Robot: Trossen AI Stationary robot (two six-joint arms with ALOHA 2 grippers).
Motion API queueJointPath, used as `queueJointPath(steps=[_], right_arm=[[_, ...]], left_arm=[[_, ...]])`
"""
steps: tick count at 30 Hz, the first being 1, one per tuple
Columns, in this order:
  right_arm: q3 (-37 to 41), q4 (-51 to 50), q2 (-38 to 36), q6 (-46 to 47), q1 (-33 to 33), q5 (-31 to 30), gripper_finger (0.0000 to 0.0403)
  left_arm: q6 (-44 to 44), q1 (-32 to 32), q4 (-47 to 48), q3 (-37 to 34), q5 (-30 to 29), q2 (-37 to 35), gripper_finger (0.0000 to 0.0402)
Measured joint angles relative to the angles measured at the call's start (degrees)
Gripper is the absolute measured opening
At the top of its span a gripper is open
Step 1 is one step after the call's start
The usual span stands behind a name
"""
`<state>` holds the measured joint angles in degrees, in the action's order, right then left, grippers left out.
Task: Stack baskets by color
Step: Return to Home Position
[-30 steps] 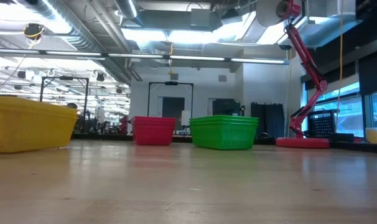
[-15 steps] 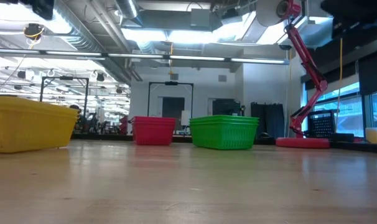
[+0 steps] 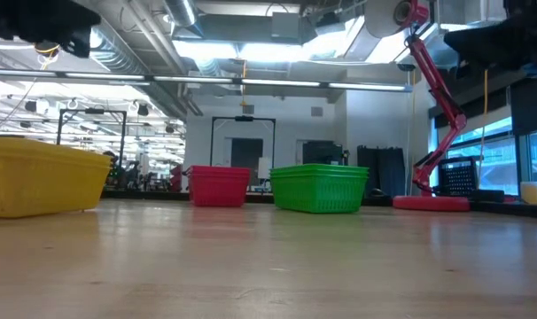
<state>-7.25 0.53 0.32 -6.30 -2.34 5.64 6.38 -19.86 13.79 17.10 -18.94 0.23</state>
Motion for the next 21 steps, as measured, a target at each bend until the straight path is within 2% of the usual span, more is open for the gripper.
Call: queueJointPath(steps=[8,13,17,21], right_arm=[[6.1,5.4,0.0,-0.2,0.0,0.6,0.0000],[6.9,4.2,0.0,0.0,0.0,0.7,0.0000],[6.9,4.4,0.0,-0.2,0.0,3.6,0.0000],[6.9,3.9,0.0,0.0,0.0,6.0,0.0000]], left_arm=[[1.8,0.0,-5.6,-7.1,1.7,0.0,0.0000],[2.8,0.0,-9.3,-12.0,2.1,0.0,0.0000],[3.0,0.0,-13.5,-15.4,2.3,0.0,0.0000],[4.6,0.1,-15.1,-16.0,6.1,0.1,0.0000]])
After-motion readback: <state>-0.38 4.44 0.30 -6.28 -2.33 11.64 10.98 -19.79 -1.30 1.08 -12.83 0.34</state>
